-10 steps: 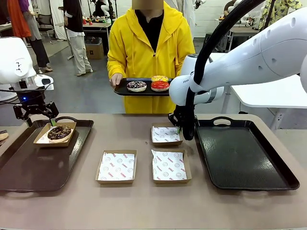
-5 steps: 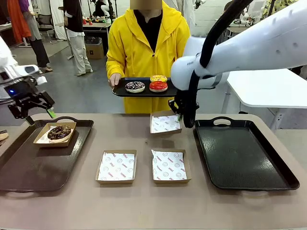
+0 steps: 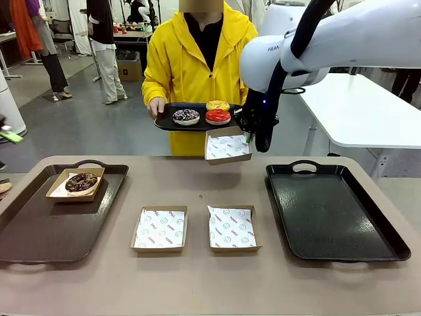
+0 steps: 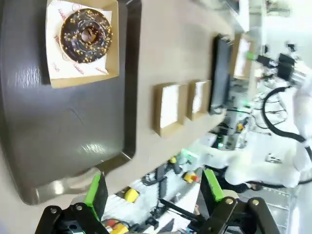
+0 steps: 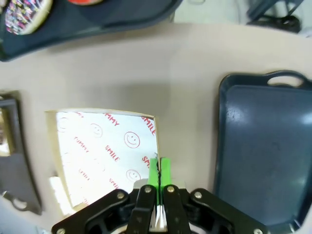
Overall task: Individually package the donuts and arrange them on the tray.
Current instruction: Place the picked Paper togo box on the Handle tray while simultaneously picking up another Paper togo box from the table with the other hand.
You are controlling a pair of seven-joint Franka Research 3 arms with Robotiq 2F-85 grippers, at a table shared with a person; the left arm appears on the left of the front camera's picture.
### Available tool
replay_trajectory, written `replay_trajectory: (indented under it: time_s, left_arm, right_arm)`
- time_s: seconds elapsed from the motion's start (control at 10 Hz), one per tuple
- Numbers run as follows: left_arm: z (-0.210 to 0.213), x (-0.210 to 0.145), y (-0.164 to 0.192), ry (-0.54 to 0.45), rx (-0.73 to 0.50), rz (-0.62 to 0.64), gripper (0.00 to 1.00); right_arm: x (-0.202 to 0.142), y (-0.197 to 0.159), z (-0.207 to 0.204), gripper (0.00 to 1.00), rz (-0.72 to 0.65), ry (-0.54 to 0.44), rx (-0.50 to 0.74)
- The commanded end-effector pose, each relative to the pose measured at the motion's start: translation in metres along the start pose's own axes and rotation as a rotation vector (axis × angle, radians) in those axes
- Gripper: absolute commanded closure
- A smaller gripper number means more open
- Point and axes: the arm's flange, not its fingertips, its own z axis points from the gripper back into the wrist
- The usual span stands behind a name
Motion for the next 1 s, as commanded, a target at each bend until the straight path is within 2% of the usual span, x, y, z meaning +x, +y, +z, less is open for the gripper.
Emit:
replay_trajectory:
  time_s: [0.0,0.3,0.6,0.7,0.9]
  left_arm:
    - [0.015,-0.019,0.025,-0.056,-0.117,0.000,0.00]
    - [0.032,-0.035,0.059,-0.096,-0.198,0.052,0.00]
    - [0.036,-0.037,0.091,-0.117,-0.260,0.114,0.00]
    - [0.035,-0.040,0.074,-0.096,-0.188,0.109,0.00]
    - [0.035,-0.040,0.074,-0.096,-0.188,0.109,0.00]
  right_arm:
    - [0.006,0.012,0.009,1.00,-0.033,0.029,0.027]
    - [0.013,0.027,0.031,1.00,-0.037,0.046,0.040]
    - [0.023,0.037,0.038,1.00,-0.035,0.065,0.039]
    - [0.027,0.038,0.037,1.00,-0.028,0.083,0.031]
    - [0.037,0.042,0.031,1.00,-0.021,0.103,-0.002]
